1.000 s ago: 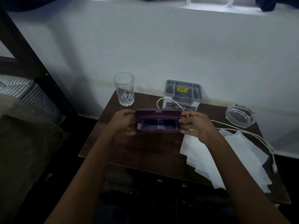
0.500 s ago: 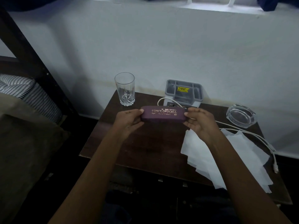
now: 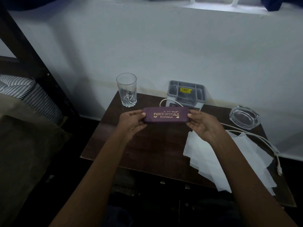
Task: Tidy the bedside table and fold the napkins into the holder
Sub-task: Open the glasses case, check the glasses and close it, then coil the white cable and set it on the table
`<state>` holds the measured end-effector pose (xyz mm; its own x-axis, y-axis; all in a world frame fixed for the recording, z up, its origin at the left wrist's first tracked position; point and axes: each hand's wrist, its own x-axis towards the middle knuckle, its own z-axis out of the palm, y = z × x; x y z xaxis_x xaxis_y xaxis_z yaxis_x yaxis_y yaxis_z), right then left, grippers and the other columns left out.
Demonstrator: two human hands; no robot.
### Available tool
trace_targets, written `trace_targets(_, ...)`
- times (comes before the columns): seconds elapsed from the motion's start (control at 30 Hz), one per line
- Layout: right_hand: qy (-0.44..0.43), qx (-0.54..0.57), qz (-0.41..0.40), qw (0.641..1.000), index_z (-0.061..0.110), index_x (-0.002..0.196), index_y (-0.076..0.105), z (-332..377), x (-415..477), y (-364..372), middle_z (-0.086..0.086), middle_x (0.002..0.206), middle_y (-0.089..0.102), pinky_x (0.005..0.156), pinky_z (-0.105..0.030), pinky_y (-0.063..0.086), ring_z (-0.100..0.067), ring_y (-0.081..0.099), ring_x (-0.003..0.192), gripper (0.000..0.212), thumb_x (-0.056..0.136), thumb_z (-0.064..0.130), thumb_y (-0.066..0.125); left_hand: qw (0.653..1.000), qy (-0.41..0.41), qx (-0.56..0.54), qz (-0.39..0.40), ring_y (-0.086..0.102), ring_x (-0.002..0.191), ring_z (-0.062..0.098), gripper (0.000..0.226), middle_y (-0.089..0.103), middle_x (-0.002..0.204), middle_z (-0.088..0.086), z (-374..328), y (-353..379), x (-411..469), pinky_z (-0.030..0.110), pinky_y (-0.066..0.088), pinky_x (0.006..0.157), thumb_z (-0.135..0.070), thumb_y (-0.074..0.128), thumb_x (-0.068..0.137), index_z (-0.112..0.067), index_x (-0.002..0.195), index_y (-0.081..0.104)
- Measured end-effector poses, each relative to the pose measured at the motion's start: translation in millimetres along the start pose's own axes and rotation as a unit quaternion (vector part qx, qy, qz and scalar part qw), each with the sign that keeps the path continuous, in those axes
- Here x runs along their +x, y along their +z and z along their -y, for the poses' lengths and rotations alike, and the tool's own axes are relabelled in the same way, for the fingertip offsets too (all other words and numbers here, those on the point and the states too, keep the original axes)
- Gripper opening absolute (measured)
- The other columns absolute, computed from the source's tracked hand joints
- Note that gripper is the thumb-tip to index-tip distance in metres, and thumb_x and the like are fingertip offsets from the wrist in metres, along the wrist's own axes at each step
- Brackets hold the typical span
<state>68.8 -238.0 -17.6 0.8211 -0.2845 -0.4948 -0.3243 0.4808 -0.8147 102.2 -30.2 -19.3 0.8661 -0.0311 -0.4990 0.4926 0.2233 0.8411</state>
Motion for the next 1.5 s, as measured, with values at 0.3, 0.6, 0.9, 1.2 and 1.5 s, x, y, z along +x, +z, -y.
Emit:
trace_targets(0.3,-0.018,-0.008,-0.025,0.999,0.002,0.095,0.059,-3.2,3.1,-2.1,-0.011,0.09,0.064,0.063,-0.026,0.056,-0.019,0.063,0.081,0.018,0.083,-0.012,0.056,0.999,0.023,0.042,0.014,0.064,0.065,0.014,0.009,0.063,0.089,0.012,1.2,0.4,-1.1,0.032,0.056,0.073,0.001,0.055,0.089,-0.003,0.096,0.059)
trace_targets(0.6,-0.188,-0.2,-0.109,0.955,0.003,0.093,0.067,-13.1,14.2,-4.9,-0.013,0.091,0.068,0.076,-0.028,0.052,-0.024,0.064,0.087,0.011,0.083,0.0,0.061,1.0,0.007,0.018,0.0,0.061,0.075,0.018,0.007,0.062,0.096,0.014,-3.8,-7.4,2.7,0.038,0.054,0.077,-0.004,0.059,0.088,-0.009,0.085,0.056)
trace_targets(0.9,-0.315,-0.666,-0.183,0.651,0.004,0.104,0.067,-32.9,47.6,-19.5,-0.017,0.108,0.063,0.085,-0.044,0.041,-0.038,0.048,0.106,0.022,0.086,0.01,0.055,0.998,0.01,0.016,-0.056,0.059,0.075,0.019,0.002,0.058,0.103,0.016,-5.5,-12.6,10.9,0.04,0.049,0.084,-0.004,0.056,0.09,-0.006,0.09,0.057)
trace_targets(1.2,-0.333,-0.681,-0.19,0.623,0.002,0.098,0.069,-37.5,59.9,-20.3,-0.018,0.108,0.061,0.084,-0.041,0.038,-0.038,0.047,0.104,0.021,0.089,0.004,0.049,0.998,-0.005,0.037,-0.042,0.058,0.075,0.02,0.018,0.06,0.09,0.01,-3.0,-7.2,14.8,0.04,0.049,0.081,-0.006,0.055,0.091,-0.004,0.108,0.056)
trace_targets(1.5,-0.384,-0.479,-0.197,0.765,0.004,0.092,0.071,43.1,24.6,-36.2,-0.017,0.092,0.071,0.08,-0.039,0.049,-0.033,0.065,0.086,0.015,0.084,0.011,0.061,0.999,-0.037,0.028,-0.017,0.055,0.069,0.018,0.004,0.056,0.082,0.008,14.8,22.4,19.0,0.039,0.052,0.076,-0.008,0.053,0.092,-0.005,0.095,0.054)
